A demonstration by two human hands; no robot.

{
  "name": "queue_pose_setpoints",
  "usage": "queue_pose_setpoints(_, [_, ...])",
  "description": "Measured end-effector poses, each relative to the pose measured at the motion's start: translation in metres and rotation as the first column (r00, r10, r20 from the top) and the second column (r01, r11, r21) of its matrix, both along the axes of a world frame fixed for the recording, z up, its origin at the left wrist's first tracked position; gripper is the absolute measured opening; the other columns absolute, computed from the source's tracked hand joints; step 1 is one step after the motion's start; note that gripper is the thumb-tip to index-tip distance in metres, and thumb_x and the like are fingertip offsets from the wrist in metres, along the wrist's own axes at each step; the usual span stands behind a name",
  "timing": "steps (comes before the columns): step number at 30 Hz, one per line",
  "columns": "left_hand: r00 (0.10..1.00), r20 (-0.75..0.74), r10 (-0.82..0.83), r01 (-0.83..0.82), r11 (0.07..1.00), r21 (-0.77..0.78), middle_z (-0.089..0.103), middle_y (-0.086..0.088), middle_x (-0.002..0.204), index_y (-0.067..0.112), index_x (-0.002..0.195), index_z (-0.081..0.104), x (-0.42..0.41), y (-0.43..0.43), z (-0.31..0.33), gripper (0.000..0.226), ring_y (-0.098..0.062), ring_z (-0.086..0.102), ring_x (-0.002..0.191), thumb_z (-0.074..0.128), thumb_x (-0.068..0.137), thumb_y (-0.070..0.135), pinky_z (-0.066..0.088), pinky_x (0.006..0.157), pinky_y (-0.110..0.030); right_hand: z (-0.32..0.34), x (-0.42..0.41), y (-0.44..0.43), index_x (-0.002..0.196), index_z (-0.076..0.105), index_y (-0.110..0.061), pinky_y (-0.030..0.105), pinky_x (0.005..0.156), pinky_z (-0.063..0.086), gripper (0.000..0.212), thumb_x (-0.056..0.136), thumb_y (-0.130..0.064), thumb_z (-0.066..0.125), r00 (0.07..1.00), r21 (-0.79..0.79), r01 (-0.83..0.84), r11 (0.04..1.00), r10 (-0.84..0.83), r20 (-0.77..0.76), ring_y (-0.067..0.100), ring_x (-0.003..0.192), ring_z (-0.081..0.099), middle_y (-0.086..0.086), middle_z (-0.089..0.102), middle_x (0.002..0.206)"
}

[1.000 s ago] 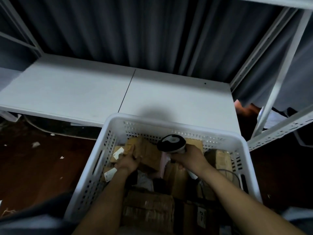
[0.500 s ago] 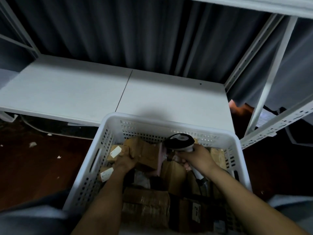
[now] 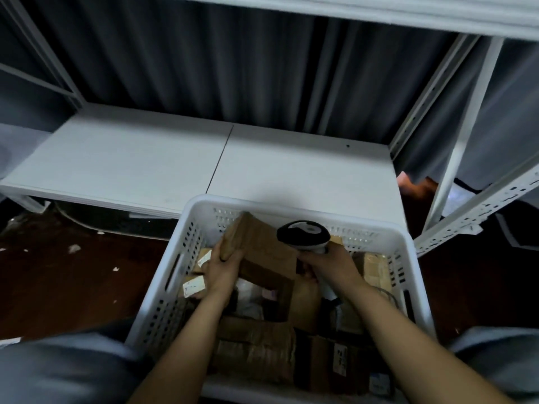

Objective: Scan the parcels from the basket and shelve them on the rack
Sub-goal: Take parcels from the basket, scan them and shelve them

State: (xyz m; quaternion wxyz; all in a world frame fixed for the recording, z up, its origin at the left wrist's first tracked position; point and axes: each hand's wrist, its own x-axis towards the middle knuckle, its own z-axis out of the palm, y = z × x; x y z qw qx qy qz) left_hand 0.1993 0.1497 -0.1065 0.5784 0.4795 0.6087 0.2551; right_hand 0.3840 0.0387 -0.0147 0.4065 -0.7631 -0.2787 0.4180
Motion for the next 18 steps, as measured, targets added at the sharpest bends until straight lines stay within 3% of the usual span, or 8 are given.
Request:
queue_pose_setpoints(2, [0.991, 0.113, 0.066, -0.070, 0.997, 0.030, 0.046, -0.008, 0.141, 0.037, 0.140, 0.043, -0.002, -0.008, 0.019, 0.061, -0.027, 0.047, 0.124, 0.065, 0.083, 0.040, 0.039, 0.099, -0.034, 0.013, 0.005, -0.003, 0.077, 0.065, -0.014, 0.019, 0.051, 0.048, 0.011, 0.084, -0.013, 0.073, 0.997, 0.078, 0.069, 0.995, -0.066, -0.043, 0.010, 0.054, 0.058, 0.003, 0.065, 0.062])
queue_pose_setpoints(4, [0.964, 0.246, 0.096, -0.108, 0.993, 0.038, 0.050, -0.005, 0.138, 0.039, 0.134, 0.046, -0.002, -0.016, 0.038, 0.050, -0.023, 0.051, 0.121, 0.063, 0.088, 0.028, 0.043, 0.102, -0.038, 0.027, 0.014, -0.009, 0.084, 0.063, -0.013, 0.010, 0.049, 0.045, 0.008, 0.086, -0.010, 0.070, 0.989, 0.132, 0.146, 0.980, -0.139, -0.057, 0.008, 0.064, 0.057, 0.000, 0.065, 0.073])
queue_pose_setpoints(6, [0.936, 0.343, 0.081, -0.103, 0.994, 0.044, 0.057, -0.001, 0.133, 0.045, 0.124, 0.050, -0.002, -0.022, 0.056, 0.048, -0.021, 0.055, 0.119, 0.065, 0.079, 0.035, 0.044, 0.105, -0.046, 0.033, 0.024, -0.014, 0.089, 0.067, -0.009, 0.021, 0.063, 0.050, 0.007, 0.087, -0.015, 0.070, 0.964, 0.151, 0.255, 0.955, -0.239, -0.115, 0.020, 0.075, 0.063, 0.008, 0.070, 0.084])
queue_pose_setpoints(8, [0.913, 0.405, 0.055, -0.089, 0.994, 0.066, 0.060, 0.004, 0.129, 0.044, 0.124, 0.054, -0.001, -0.026, 0.075, 0.055, -0.018, 0.057, 0.118, 0.066, 0.070, 0.045, 0.044, 0.104, -0.049, 0.039, 0.032, -0.018, 0.096, 0.071, -0.006, 0.038, 0.076, 0.052, 0.024, 0.083, -0.026, 0.074, 0.921, 0.172, 0.360, 0.917, -0.320, -0.223, 0.029, 0.086, 0.068, 0.013, 0.074, 0.091])
queue_pose_setpoints(11, [0.901, 0.429, -0.068, 0.009, 0.990, 0.138, 0.061, 0.005, 0.130, 0.039, 0.132, 0.052, 0.004, -0.028, 0.093, 0.068, -0.017, 0.057, 0.120, 0.069, 0.068, 0.050, 0.044, 0.104, -0.049, 0.048, 0.039, -0.019, 0.104, 0.072, -0.016, 0.042, 0.086, 0.054, 0.034, 0.079, -0.040, 0.075, 0.860, 0.207, 0.435, 0.876, -0.335, -0.385, 0.025, 0.094, 0.070, 0.008, 0.075, 0.100])
queue_pose_setpoints(13, [0.892, 0.418, -0.173, 0.099, 0.976, 0.192, 0.061, 0.004, 0.130, 0.041, 0.130, 0.052, 0.005, -0.030, 0.105, 0.064, -0.016, 0.057, 0.120, 0.072, 0.069, 0.044, 0.047, 0.101, -0.042, 0.058, 0.040, -0.019, 0.101, 0.071, -0.023, 0.039, 0.079, 0.053, 0.024, 0.084, -0.041, 0.069, 0.815, 0.243, 0.464, 0.852, -0.303, -0.493, 0.019, 0.090, 0.070, 0.003, 0.075, 0.099])
queue_pose_setpoints(16, [0.886, 0.345, -0.309, 0.218, 0.936, 0.277, 0.062, 0.014, 0.123, 0.040, 0.132, 0.047, 0.003, -0.029, 0.120, 0.059, -0.005, 0.060, 0.113, 0.070, 0.083, 0.019, 0.050, 0.092, -0.025, 0.070, 0.044, -0.020, 0.095, 0.071, -0.025, 0.038, 0.074, 0.052, 0.027, 0.076, -0.044, 0.073, 0.784, 0.282, 0.478, 0.832, -0.260, -0.563, 0.018, 0.088, 0.071, 0.004, 0.074, 0.098])
queue_pose_setpoints(18, [0.884, 0.286, -0.370, 0.282, 0.910, 0.305, 0.063, 0.019, 0.116, 0.034, 0.137, 0.044, 0.001, -0.028, 0.130, 0.063, -0.001, 0.062, 0.107, 0.064, 0.088, 0.001, 0.051, 0.087, -0.021, 0.075, 0.048, -0.023, 0.095, 0.069, -0.017, 0.049, 0.088, 0.052, 0.029, 0.080, -0.042, 0.072, 0.808, 0.268, 0.465, 0.844, -0.280, -0.519, 0.031, 0.106, 0.066, 0.018, 0.070, 0.109])
